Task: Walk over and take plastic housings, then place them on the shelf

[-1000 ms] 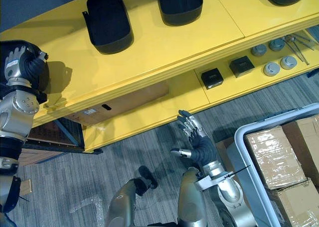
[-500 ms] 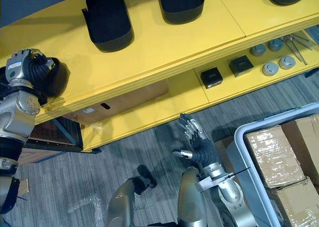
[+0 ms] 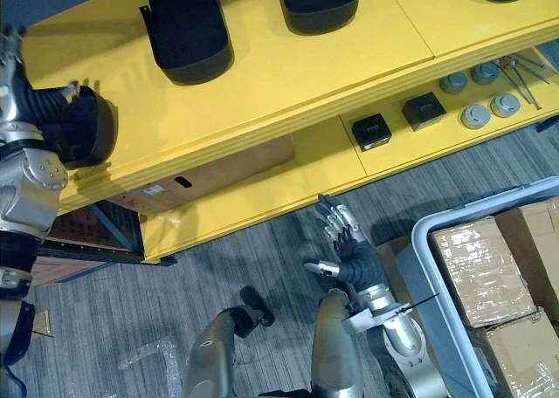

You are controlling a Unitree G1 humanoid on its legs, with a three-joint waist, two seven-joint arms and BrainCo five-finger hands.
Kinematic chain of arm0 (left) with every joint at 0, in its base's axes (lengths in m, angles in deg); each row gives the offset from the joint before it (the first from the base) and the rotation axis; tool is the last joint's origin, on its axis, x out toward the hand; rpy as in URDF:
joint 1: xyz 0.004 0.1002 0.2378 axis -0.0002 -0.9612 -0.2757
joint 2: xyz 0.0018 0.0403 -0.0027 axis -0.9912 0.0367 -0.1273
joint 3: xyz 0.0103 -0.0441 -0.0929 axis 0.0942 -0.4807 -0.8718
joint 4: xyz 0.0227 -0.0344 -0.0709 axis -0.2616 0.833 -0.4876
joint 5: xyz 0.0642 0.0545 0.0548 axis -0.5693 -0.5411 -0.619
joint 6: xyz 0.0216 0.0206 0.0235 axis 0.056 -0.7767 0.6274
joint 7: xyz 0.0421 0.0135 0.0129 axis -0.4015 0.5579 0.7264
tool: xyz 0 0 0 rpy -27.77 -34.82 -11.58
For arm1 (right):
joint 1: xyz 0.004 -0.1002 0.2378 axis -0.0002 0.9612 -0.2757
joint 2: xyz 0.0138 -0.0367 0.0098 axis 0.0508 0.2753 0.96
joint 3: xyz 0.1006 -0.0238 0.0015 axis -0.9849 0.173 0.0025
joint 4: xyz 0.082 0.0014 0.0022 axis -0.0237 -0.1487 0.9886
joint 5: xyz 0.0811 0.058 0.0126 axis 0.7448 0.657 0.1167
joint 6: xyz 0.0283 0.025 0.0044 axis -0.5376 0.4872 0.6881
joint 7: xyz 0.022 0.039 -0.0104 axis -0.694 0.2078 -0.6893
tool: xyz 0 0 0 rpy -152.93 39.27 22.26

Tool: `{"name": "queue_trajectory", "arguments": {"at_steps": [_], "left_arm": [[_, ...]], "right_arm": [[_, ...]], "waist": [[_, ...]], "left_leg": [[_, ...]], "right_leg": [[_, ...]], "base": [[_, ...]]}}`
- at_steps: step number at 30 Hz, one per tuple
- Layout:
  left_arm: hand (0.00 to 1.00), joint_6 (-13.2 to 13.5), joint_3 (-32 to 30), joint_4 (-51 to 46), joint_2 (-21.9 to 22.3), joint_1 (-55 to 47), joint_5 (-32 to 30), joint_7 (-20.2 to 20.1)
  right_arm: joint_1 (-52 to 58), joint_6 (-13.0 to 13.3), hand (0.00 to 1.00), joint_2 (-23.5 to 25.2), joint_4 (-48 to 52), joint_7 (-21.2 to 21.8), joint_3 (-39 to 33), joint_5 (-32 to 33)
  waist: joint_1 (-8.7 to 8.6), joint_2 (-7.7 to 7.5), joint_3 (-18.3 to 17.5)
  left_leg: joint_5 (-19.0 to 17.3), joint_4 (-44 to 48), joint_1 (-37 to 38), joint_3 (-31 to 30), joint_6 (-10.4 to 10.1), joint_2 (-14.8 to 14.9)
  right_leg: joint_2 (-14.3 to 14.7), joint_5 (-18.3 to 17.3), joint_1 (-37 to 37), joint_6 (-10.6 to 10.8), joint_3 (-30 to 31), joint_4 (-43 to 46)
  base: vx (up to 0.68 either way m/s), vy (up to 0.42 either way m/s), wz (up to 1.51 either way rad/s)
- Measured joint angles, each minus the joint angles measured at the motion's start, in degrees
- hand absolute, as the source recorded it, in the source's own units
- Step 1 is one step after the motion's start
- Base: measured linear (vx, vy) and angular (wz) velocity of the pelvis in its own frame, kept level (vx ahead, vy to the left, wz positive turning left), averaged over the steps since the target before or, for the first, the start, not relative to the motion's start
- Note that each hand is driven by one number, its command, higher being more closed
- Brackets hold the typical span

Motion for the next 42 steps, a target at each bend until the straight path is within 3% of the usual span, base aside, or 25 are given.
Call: {"name": "queue_trajectory", "arguments": {"at_steps": [3,4,6,8,10,11,13,16,18,20,22,26,30,32,33,34,35,36,37,38,39,41,42], "left_arm": [[0.0,5.01,-0.01,-1.59,0.0,-0.24,0.47,6.59],[0.0,8.21,-0.59,-3.76,0.0,-1.73,1.92,9.41],[0.0,13.78,-3.72,-10.42,0.29,-8.47,4.56,11.79],[0.0,16.85,-7.53,-16.36,2.93,-15.3,6.87,11.87],[0.0,18.99,-11.28,-21.23,8.03,-21.91,9.62,9.02],[0.0,19.9,-13.22,-24.34,12.57,-26.8,12.96,5.62],[0.0,20.09,-14.62,-29.03,20.67,-35.35,18.17,-0.56],[0.0,19.03,-14.48,-33.12,32.44,-50.5,24.42,-10.97],[0.0,17.85,-15.24,-33.1,37.42,-55.28,32.19,-14.11],[0.0,16.89,-16.04,-33.09,42.05,-59.28,35.56,-15.34],[0.0,16.72,-15.46,-33.21,45.92,-63.64,39.2,-17.13],[0.0,17.19,-13.68,-34.67,49.13,-66.91,40.86,-18.11],[0.0,17.81,-13.29,-36.04,49.34,-66.83,41.31,-18.76],[0.0,17.81,-13.27,-36.01,49.33,-66.3,42.59,-18.99],[0.0,17.83,-13.12,-35.6,49.18,-65.66,42.94,-19.51],[0.0,17.82,-12.91,-34.41,48.95,-65.38,42.98,-19.85],[0.0,17.78,-12.89,-33.68,48.89,-65.39,42.98,-20.11],[0.0,17.71,-12.81,-32.74,48.91,-65.72,42.97,-20.67],[0.0,17.58,-12.6,-32.55,48.9,-65.76,42.96,-21.42],[0.0,17.55,-12.42,-32.54,48.87,-65.5,42.96,-21.86],[0.0,17.46,-12.28,-32.44,48.51,-64.47,42.83,-23.18],[0.0,16.69,-11.87,-32.31,45.99,-61.99,41.18,-25.07],[0.0,15.22,-11.34,-32.3,44.56,-60.78,39.4,-26.59]], "right_arm": [[-0.35,5.47,0.0,0.13,0.4,0.72,0.26,-4.66],[-0.77,8.05,0.0,-0.11,0.47,0.61,0.21,-7.12],[-3.78,10.77,0.0,-2.04,0.64,-0.65,0.12,-11.11],[-9.01,10.69,0.0,-3.96,0.49,-2.77,0.04,-13.5],[-14.85,8.87,0.0,-4.61,-0.21,-4.98,-0.34,-14.67],[-18.12,6.87,0.0,-4.45,-1.22,-6.88,-0.55,-15.81],[-21.44,3.52,0.0,-3.97,-4.16,-9.66,-1.48,-19.6],[-22.03,-1.98,0.0,-2.12,-8.85,-13.48,-5.31,-21.51],[-22.22,-3.8,0.0,-0.57,-9.09,-15.19,-8.18,-19.89],[-22.01,-4.28,0.0,0.73,-8.89,-17.15,-10.87,-18.43],[-21.57,-4.96,0.0,1.88,-8.57,-18.19,-13.78,-12.73],[-15.94,-5.14,0.0,4.6,-5.24,-16.58,-17.14,-5.78],[-8.0,-5.69,0.0,5.27,-3.97,-15.52,-17.14,-4.46],[-6.98,-5.47,0.0,5.33,-3.98,-15.71,-17.17,-4.39],[-7.03,-4.92,0.0,5.53,-3.97,-16.1,-17.38,-4.74],[-7.61,-4.8,0.0,5.96,-4.19,-16.9,-17.77,-4.71],[-8.08,-4.74,0.0,6.17,-4.37,-17.28,-17.84,-4.69],[-9.46,-4.29,0.0,6.07,-5.25,-18.13,-17.79,-4.71],[-10.91,-3.51,0.0,5.81,-6.81,-18.84,-17.95,-4.7],[-11.53,-3.36,0.0,5.78,-7.57,-19.34,-18.29,-4.69],[-12.15,-3.18,0.0,6.38,-8.94,-20.08,-18.99,-4.81],[-11.51,-3.25,0.0,8.25,-10.4,-22.27,-19.56,-6.69],[-10.15,-3.23,0.0,8.56,-10.6,-23.37,-19.8,-7.89]], "waist": [[-0.26,-0.57,0.36],[-0.27,-0.97,0.59],[-0.26,-1.14,0.65],[0.56,-1.01,0.42],[1.9,-0.98,0.33],[2.91,-0.97,0.28],[4.64,-0.94,-0.56],[7.79,-1.41,-5.22],[8.93,-1.66,-6.07],[9.41,-1.75,-6.72],[9.59,-1.84,-6.93],[9.51,-1.87,-6.96],[9.3,-0.03,-7.07],[9.24,0.04,-7.12],[9.1,-1.29,-6.5],[9.35,-1.23,-6.38],[9.41,-1.13,-6.44],[9.44,-0.48,-6.8],[9.43,0.49,-7.04],[9.42,0.87,-7.04],[9.46,1.22,-7.14],[9.51,-1.4,-5.61],[9.42,-1.69,-5.43]], "left_leg": [[0.57,-2.0,2.81,-0.93,-0.37,-0.79],[1.35,-3.83,4.76,-1.6,-0.65,-1.52],[2.91,-7.25,7.33,-3.36,-1.07,-2.82],[4.54,-10.36,8.61,-4.76,-1.37,-3.66],[6.57,-13.02,9.76,-6.55,-1.18,-4.4],[7.64,-14.45,10.73,-7.79,-1.04,-4.74],[8.28,-16.28,12.48,-9.8,-1.29,-5.35],[9.07,-19.56,13.85,-13.43,-1.54,-7.0],[9.28,-20.15,14.63,-14.68,-1.61,-7.57],[9.28,-20.15,14.83,-15.91,-1.61,-7.96],[9.27,-19.96,15.22,-16.39,-1.62,-8.03],[9.04,-19.53,15.08,-17.16,-1.96,-8.01],[4.81,-11.64,10.44,-16.25,-0.96,-5.36],[4.06,-11.84,10.65,-13.64,-1.07,-4.63],[2.45,-10.01,10.49,-11.46,-0.63,-4.08],[1.42,-3.08,8.85,-13.84,1.24,-2.91],[1.18,0.39,8.31,-15.87,0.97,-1.97],[0.12,4.07,8.57,-20.25,-0.81,0.13],[-2.38,3.76,10.22,-22.89,-4.7,1.84],[-4.18,3.07,10.88,-23.32,-7.25,2.18],[-8.79,2.39,11.77,-21.77,-9.33,1.7],[-10.92,5.85,10.72,-19.84,-7.17,-0.9],[-12.78,8.55,9.29,-19.85,-5.89,-1.58]], "right_leg": [[-0.33,0.07,3.64,0.03,-1.2,-1.86],[-0.6,0.14,5.96,0.01,-2.2,-3.14],[-0.84,0.41,9.69,-0.13,-4.46,-5.81],[-0.82,1.03,11.82,-0.39,-6.25,-8.26],[-0.76,2.02,14.07,-0.51,-8.21,-10.55],[-0.67,2.45,16.21,-0.66,-9.92,-12.31],[-0.42,3.14,19.9,-0.67,-12.46,-15.71],[-0.45,3.82,25.03,-0.75,-17.09,-21.35],[-0.43,4.08,27.43,-0.83,-18.86,-23.31],[-0.37,4.25,29.05,-0.85,-20.18,-24.55],[-0.16,4.38,30.15,-0.95,-20.49,-25.27],[0.38,4.04,31.45,-1.52,-22.33,-25.38],[0.89,2.5,31.49,-1.31,-25.11,-21.9],[-0.4,2.35,31.49,-1.23,-25.59,-21.37],[-2.19,2.44,31.3,-1.1,-25.95,-21.54],[-3.28,2.5,31.35,-0.92,-25.64,-21.05],[-3.61,2.49,31.4,-0.55,-25.06,-21.01],[-3.99,2.66,31.17,0.65,-23.22,-20.74],[-4.24,2.94,30.53,1.87,-21.49,-20.42],[-4.54,3.18,30.34,2.52,-20.64,-20.37],[-5.75,3.9,29.47,3.91,-19.25,-20.47],[-8.54,5.57,29.47,5.67,-17.87,-21.21],[-9.13,7.72,29.38,5.93,-16.89,-21.59]], "base": [[0.07,-0.005,0.11],[0.07,-0.021,0.27],[0.07,-0.041,0.36],[0.07,-0.049,0.41],[0.09,-0.045,0.49],[0.08,-0.034,0.53],[0.09,-0.017,0.54],[0.14,0.012,0.6],[0.14,0.013,0.48],[0.07,0.011,0.31],[0.03,0.003,0.11],[-0.01,-0.009,0.18],[-0.01,0.005,0.31],[0.01,0.111,0.23],[-0.01,0.207,0.07],[-0.03,0.175,-0.07],[-0.04,0.178,-0.34],[0.0,0.315,-0.54],[0.02,0.383,-0.59],[0.03,0.401,-0.53],[0.05,0.455,-0.33],[0.01,0.462,-0.17],[-0.04,0.325,0.0]]}}
